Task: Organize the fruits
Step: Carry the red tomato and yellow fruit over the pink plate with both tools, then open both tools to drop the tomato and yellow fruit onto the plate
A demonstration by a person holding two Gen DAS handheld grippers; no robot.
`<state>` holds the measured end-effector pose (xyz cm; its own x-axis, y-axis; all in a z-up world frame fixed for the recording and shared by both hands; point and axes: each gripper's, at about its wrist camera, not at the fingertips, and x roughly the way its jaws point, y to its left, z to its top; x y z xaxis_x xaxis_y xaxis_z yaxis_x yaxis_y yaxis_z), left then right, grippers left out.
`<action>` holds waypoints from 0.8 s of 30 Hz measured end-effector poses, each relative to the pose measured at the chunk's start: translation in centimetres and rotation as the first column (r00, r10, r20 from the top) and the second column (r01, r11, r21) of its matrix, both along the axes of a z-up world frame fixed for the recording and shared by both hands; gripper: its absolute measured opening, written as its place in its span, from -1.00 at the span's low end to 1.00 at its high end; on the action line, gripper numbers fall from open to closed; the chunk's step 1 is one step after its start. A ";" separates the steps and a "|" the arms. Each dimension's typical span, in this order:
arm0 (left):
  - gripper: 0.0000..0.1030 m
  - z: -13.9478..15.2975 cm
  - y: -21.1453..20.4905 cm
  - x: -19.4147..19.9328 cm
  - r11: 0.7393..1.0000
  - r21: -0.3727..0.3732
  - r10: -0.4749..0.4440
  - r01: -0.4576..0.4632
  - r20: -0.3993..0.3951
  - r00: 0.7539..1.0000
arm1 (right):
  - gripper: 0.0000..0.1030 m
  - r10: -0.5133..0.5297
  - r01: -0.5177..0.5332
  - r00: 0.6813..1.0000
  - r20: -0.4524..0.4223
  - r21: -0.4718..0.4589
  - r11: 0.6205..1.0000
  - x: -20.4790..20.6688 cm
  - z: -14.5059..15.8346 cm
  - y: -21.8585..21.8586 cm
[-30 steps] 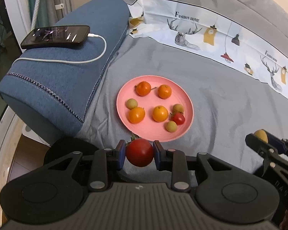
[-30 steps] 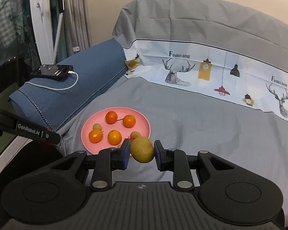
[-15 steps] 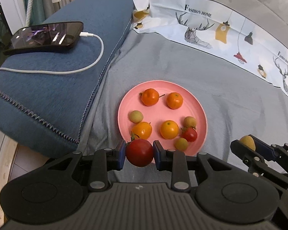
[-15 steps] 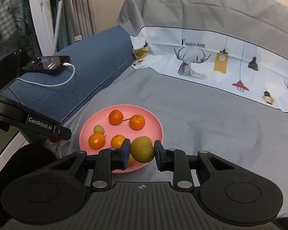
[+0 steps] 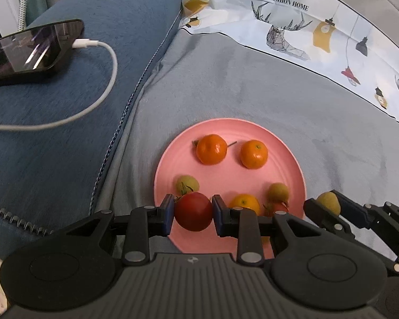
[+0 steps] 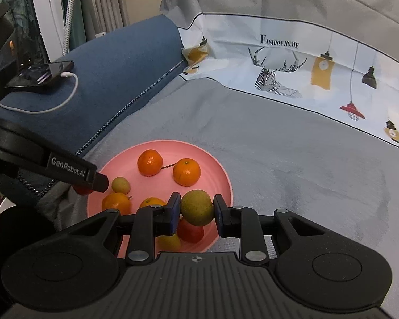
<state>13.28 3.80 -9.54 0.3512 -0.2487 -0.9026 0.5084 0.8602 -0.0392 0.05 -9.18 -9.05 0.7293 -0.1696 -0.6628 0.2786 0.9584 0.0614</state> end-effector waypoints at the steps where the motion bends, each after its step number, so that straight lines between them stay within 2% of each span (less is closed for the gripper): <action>1: -0.35 -0.2 -0.2 0.2 1.000 0.004 0.000 0.000 0.002 1.000 | -0.46 0.001 -0.001 1.000 -0.003 0.005 1.000 0.3 -0.1 -0.1; 8: -0.35 -1.7 -1.0 1.3 1.000 0.030 0.003 -0.002 -0.019 1.000 | -0.46 0.023 -0.023 1.000 -0.005 0.034 0.999 1.9 -1.1 -0.7; 10: -0.32 -1.6 -1.1 1.5 0.999 0.033 0.014 -0.014 -0.002 1.000 | -0.46 0.024 -0.024 1.000 0.006 0.055 0.998 2.2 -1.3 -1.0; 11: -0.11 -1.5 -1.1 1.6 0.999 0.030 0.024 -0.024 0.007 1.000 | -0.45 0.026 -0.027 1.000 0.014 0.073 0.997 2.3 -1.3 -1.2; 12: 0.36 -1.3 -1.1 1.7 0.999 0.021 0.030 -0.030 0.009 1.000 | -0.45 0.028 -0.030 0.999 0.026 0.092 0.995 2.4 -1.4 -1.5; 13: 0.63 -1.1 -1.0 1.9 0.999 0.008 0.031 -0.031 0.009 0.999 | -0.28 0.026 -0.029 0.999 0.031 0.107 0.994 2.4 -1.4 -1.8; 14: 0.99 -0.8 -1.0 1.9 0.999 -0.003 0.034 -0.034 0.018 0.999 | 0.13 0.024 -0.027 0.999 0.030 0.114 0.993 2.5 -1.4 -2.0; 16: 0.99 -0.1 -0.7 1.7 0.999 -0.014 0.045 -0.044 0.059 0.997 | 0.39 0.026 -0.029 0.999 0.037 0.108 0.994 2.2 -1.2 -2.1; 19: 0.99 0.1 -0.6 1.7 0.999 0.018 0.026 -0.027 0.042 0.999 | 0.47 0.026 -0.028 0.999 0.024 0.088 0.996 1.3 -1.2 -1.9; 24: 0.99 0.5 0.5 0.7 0.999 0.038 0.033 -0.033 0.021 0.999 | 0.57 0.000 0.002 1.000 -0.011 0.114 0.994 -1.3 -0.9 -0.8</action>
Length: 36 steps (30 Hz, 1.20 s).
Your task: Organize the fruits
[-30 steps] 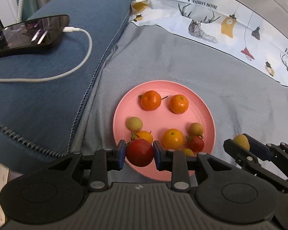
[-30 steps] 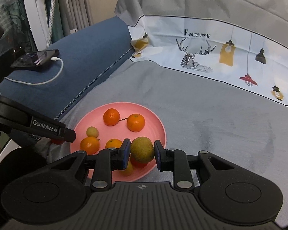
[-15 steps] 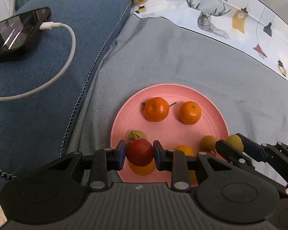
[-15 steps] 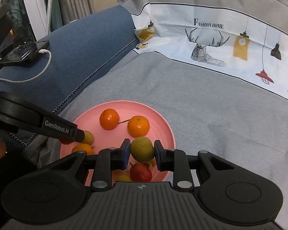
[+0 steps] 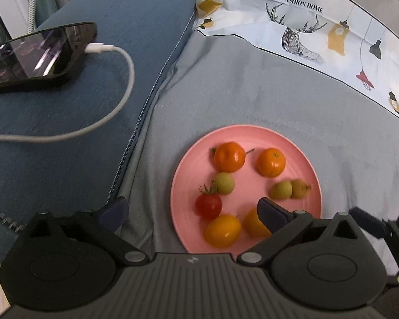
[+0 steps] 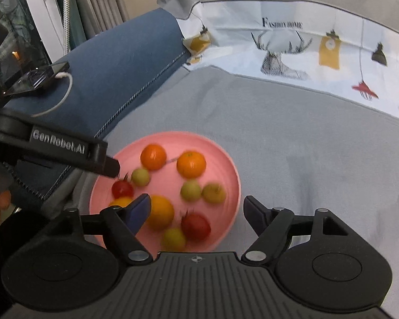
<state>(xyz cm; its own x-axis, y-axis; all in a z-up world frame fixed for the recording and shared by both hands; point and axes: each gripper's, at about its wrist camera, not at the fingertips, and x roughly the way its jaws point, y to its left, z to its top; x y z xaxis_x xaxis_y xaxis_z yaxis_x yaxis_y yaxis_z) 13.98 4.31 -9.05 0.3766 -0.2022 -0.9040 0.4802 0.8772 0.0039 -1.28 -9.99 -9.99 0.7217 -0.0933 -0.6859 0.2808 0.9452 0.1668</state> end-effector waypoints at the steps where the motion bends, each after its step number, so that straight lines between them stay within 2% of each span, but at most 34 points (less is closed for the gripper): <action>1: 0.99 0.3 0.3 -0.4 1.000 0.001 0.002 -0.002 0.004 1.000 | 0.64 -0.012 0.012 1.000 -0.006 0.007 1.000 -0.7 0.2 0.4; 5: 0.99 1.4 1.5 -2.5 1.000 0.006 -0.007 0.007 0.014 1.000 | 0.77 -0.041 0.040 0.999 0.007 0.023 0.999 -3.3 1.4 1.8; 13: 0.99 3.9 4.2 -7.5 1.000 -0.004 -0.011 0.012 0.066 0.998 | 0.92 -0.067 0.076 0.995 0.074 -0.127 0.989 -7.5 4.6 4.4; 23: 0.99 6.1 6.4 -13.6 0.999 0.026 -0.045 0.041 0.187 0.981 | 0.96 -0.110 0.133 0.984 0.138 -0.171 0.976 -12.4 6.9 6.5; 31: 0.99 7.3 8.3 -16.6 1.000 -0.018 -0.018 0.022 0.207 0.978 | 0.98 -0.093 0.135 0.975 0.201 -0.205 0.969 -15.5 8.4 7.9; 36: 0.99 8.7 9.0 -18.5 0.999 -0.033 -0.006 0.017 0.304 0.953 | 0.98 -0.099 0.150 0.969 0.228 -0.218 0.964 -16.7 9.0 8.7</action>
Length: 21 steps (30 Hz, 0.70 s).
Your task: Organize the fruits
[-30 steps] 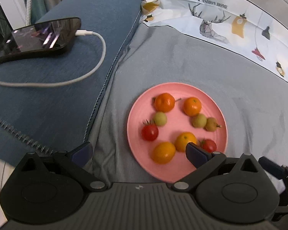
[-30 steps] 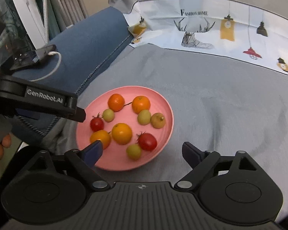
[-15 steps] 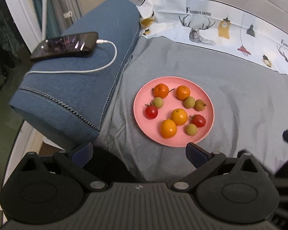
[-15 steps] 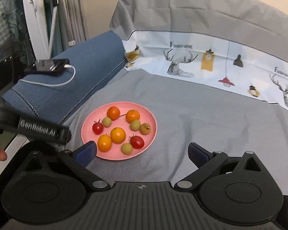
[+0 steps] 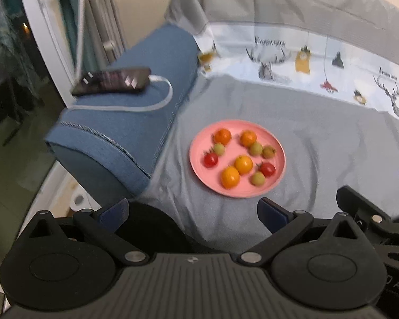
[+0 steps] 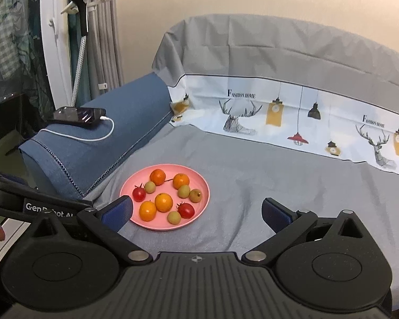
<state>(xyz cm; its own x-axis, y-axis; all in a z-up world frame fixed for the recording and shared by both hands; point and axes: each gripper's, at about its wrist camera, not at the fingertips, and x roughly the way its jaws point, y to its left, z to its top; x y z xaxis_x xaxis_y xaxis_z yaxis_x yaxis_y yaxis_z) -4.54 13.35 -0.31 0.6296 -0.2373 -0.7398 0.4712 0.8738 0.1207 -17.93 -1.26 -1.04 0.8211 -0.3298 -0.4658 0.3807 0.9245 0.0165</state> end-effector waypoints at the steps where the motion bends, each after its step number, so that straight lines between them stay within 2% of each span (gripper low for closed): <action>1: 0.99 0.2 0.2 -0.3 1.000 -0.001 0.008 -0.008 0.017 1.000 | 0.98 0.003 -0.003 1.000 0.002 -0.003 1.000 -0.1 0.0 0.1; 6: 0.99 0.3 0.7 -0.5 0.999 0.022 0.036 -0.037 0.029 0.999 | 0.98 0.014 -0.013 1.000 0.011 -0.025 1.000 -0.4 0.3 0.9; 9: 0.99 0.0 1.0 -0.3 0.999 0.040 0.030 -0.030 -0.004 1.000 | 0.98 0.016 -0.016 1.000 0.009 -0.021 1.000 -0.6 0.3 0.9; 12: 0.99 -0.3 1.3 -0.4 0.999 0.037 0.018 -0.017 -0.032 0.999 | 0.98 0.010 -0.010 1.000 0.008 -0.023 1.000 -0.6 0.3 0.9; 21: 0.99 -0.2 1.6 -0.7 1.000 0.013 0.011 -0.011 -0.009 1.000 | 0.99 0.015 -0.015 1.000 0.000 -0.023 1.000 -0.5 0.2 1.2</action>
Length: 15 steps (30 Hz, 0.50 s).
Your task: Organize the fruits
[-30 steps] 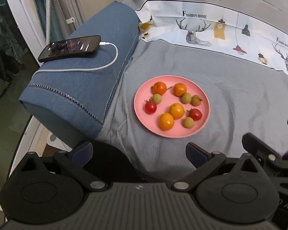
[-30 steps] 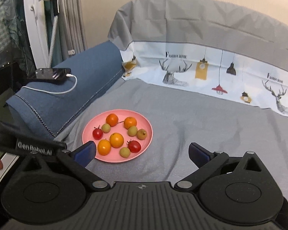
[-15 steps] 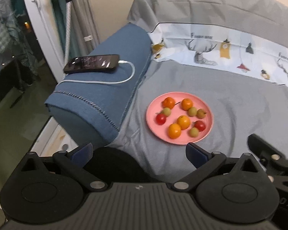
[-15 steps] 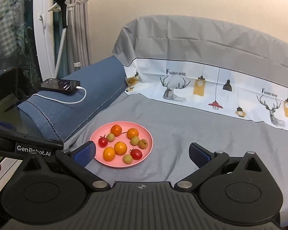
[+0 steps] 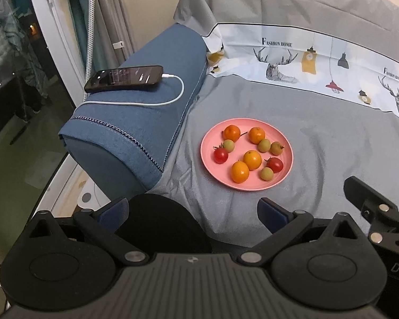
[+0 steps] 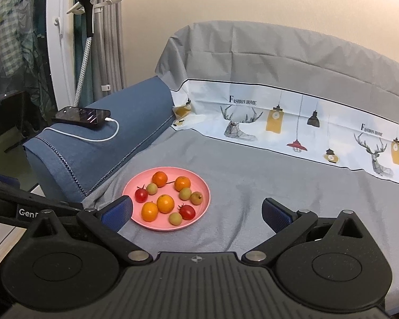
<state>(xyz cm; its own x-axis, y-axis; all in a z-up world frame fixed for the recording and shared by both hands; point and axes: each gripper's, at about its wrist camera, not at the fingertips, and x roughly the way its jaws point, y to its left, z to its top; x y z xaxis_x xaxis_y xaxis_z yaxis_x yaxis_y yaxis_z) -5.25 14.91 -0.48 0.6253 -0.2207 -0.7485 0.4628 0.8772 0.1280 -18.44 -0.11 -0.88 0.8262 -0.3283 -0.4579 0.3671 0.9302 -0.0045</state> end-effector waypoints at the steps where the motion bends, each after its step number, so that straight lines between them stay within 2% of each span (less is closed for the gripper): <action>1: 0.99 0.0 -0.1 0.1 1.000 0.002 -0.003 0.003 -0.001 1.000 | 0.99 0.000 0.000 1.000 -0.001 0.003 1.000 0.1 0.0 -0.1; 15: 0.99 -0.3 -0.4 0.2 1.000 0.003 -0.015 0.015 0.001 1.000 | 0.99 -0.004 0.003 1.000 0.003 0.016 1.000 0.0 -0.1 -0.3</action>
